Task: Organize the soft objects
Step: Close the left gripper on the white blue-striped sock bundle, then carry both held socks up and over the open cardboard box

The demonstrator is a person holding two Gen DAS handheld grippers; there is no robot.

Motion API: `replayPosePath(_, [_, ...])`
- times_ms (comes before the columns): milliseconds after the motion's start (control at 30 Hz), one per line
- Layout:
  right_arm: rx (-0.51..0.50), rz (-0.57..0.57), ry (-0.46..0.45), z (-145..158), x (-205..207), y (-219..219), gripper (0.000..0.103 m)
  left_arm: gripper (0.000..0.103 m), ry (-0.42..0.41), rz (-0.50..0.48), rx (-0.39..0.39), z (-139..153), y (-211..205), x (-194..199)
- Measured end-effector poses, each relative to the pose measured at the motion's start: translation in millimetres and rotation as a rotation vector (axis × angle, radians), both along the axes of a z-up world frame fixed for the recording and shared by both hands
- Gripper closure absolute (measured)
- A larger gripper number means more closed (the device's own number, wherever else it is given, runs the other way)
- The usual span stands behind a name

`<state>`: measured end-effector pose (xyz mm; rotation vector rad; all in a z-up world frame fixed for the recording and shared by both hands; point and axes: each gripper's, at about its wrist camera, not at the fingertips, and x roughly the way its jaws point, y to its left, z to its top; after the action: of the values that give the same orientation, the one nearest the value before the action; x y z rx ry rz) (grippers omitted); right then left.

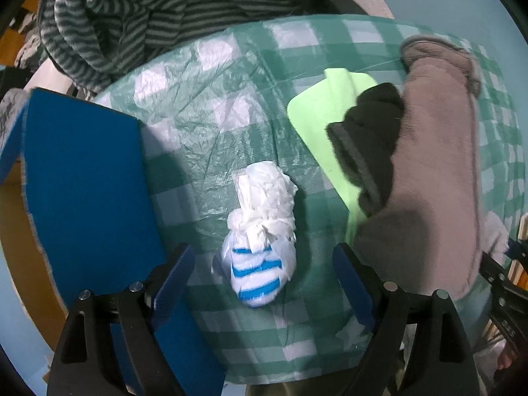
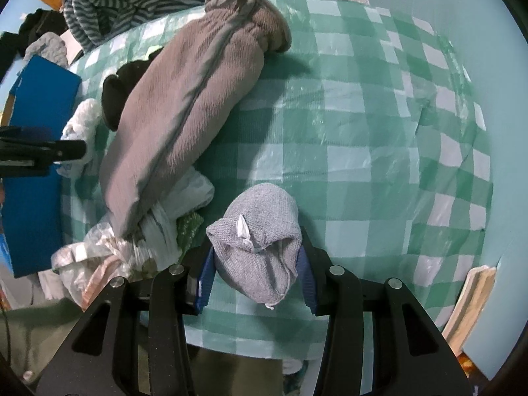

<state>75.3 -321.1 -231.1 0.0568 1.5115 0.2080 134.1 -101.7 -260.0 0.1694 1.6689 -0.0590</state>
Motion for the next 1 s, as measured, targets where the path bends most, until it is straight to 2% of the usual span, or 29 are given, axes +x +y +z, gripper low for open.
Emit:
replayPosePath(133, [0.002, -0.003, -0.011, 4, 7, 5, 0.059, 0.016, 0.025, 0.019, 0.014, -19, -2, 10])
replayPosePath(267, [0.003, -0.005, -0.024, 10, 16, 5, 0.059, 0.018, 0.02, 0.031, 0.004, -25, 0, 11])
replayPosePath(300, [0.004, -0.005, -0.028, 15, 13, 4, 0.059, 0.023, 0.01, 0.021, 0.017, -25, -1, 12])
replayPosePath(400, [0.003, -0.002, -0.045, 19, 8, 15, 0.059, 0.046, 0.014, 0.004, 0.026, -28, 2, 11])
replayPosePath(533, [0.006, 0.002, -0.063, 31, 3, 16, 0.059, 0.055, -0.01, 0.006, 0.019, -26, 2, 10])
replayPosePath(567, [0.006, 0.003, -0.068, 33, -5, 17, 0.059, 0.056, -0.018, 0.006, 0.019, -21, 4, -2])
replayPosePath(800, [0.008, 0.02, -0.094, 44, -41, 33, 0.059, 0.059, -0.08, -0.007, 0.012, 4, 9, -13])
replayPosePath(1000, [0.017, 0.036, -0.11, 57, -37, 40, 0.059, 0.059, -0.137, -0.02, 0.0, 38, 9, -30])
